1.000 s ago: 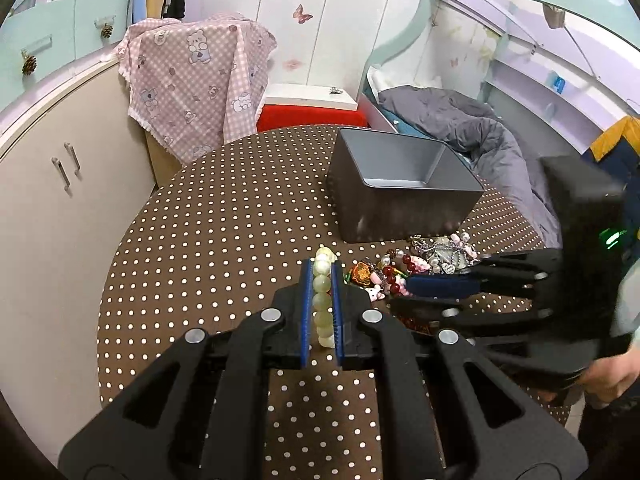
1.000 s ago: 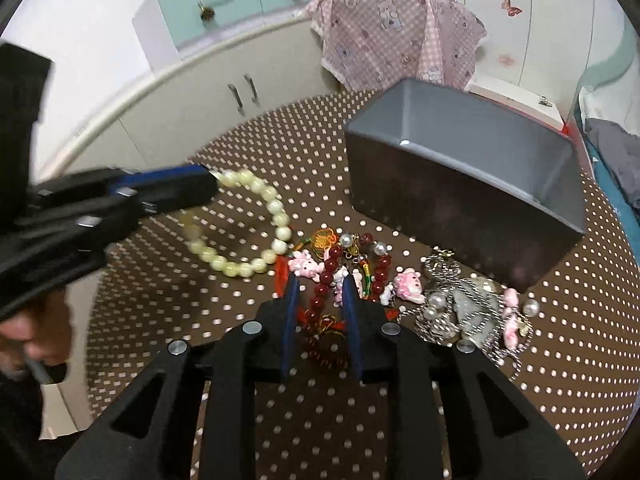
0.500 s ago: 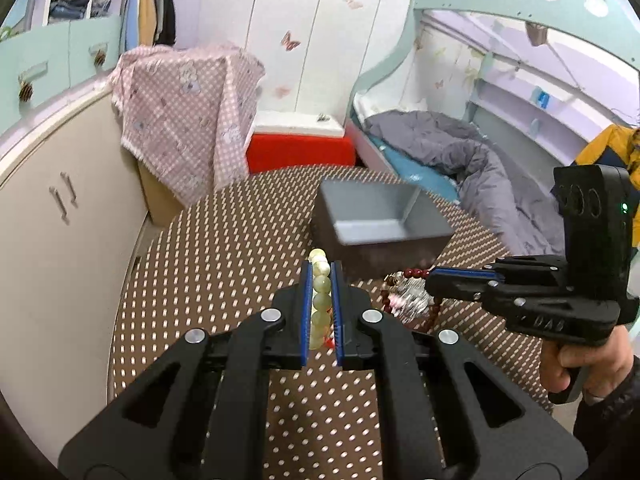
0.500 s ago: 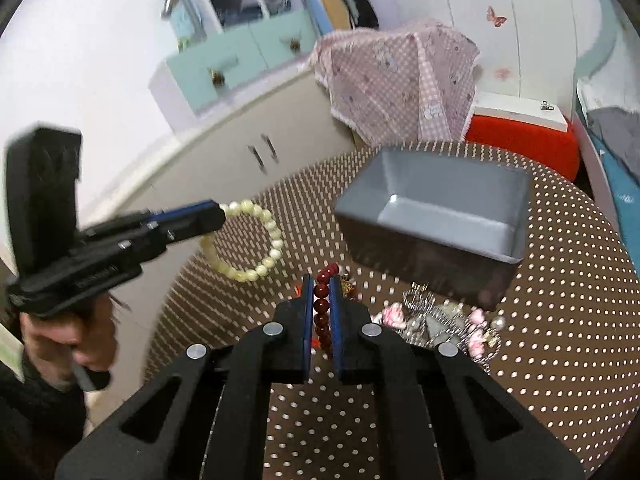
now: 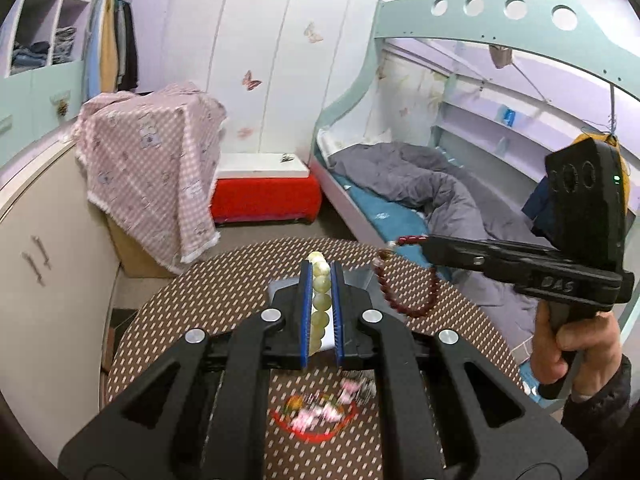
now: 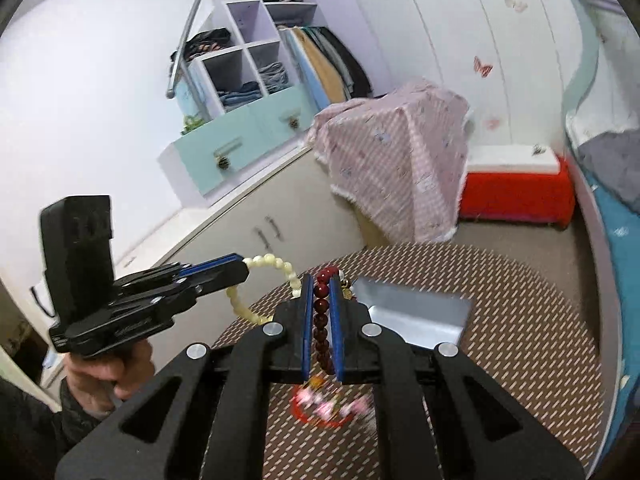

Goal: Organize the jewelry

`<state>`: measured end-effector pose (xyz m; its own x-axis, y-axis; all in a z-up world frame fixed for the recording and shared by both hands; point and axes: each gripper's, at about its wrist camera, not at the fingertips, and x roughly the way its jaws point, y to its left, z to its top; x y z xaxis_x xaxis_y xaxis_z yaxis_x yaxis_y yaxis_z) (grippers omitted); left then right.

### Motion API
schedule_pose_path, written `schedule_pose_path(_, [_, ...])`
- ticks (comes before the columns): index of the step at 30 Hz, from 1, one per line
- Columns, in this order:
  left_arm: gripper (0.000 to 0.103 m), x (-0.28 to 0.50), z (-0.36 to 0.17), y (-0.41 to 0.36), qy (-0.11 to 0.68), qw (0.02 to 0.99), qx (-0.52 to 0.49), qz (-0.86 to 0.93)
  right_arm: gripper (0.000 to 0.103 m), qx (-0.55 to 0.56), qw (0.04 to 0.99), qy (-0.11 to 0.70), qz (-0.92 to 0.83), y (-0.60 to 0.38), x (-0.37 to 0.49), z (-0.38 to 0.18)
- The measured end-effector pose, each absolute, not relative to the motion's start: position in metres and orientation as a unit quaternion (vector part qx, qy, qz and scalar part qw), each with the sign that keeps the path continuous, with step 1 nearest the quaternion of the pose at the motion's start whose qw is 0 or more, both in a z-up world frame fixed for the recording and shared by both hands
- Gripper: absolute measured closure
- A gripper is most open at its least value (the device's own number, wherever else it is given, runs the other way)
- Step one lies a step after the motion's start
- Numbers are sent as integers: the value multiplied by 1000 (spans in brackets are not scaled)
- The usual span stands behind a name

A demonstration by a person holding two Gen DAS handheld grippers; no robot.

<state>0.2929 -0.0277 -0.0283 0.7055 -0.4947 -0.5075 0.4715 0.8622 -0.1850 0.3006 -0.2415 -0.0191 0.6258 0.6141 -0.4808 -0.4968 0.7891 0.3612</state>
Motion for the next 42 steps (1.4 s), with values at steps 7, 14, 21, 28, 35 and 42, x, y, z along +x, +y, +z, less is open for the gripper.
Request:
schedule_pose_path(7, [74, 332, -45, -51, 320, 914, -18, -246, 86, 101, 907, 340, 225, -254, 334, -51])
schedule_pose_path(14, [6, 326, -46, -20, 295, 939, -54, -170, 8, 114, 931, 312, 154, -281, 319, -46])
schedule_pose_path(21, [6, 304, -36, 3, 275, 951, -63, -129, 8, 114, 941, 287, 137, -288, 297, -33])
schedule_pose_path(28, [6, 279, -36, 16, 265, 956, -63, -109, 8, 93, 947, 277, 137, -280, 275, -25])
schedule_pose_path(35, [6, 257, -49, 21, 268, 958, -42, -96, 8, 76, 945, 285, 140, -269, 255, -34])
schedule_pose_path(42, [6, 254, -89, 23, 315, 944, -28, -100, 8, 61, 935, 314, 156, -253, 241, -59])
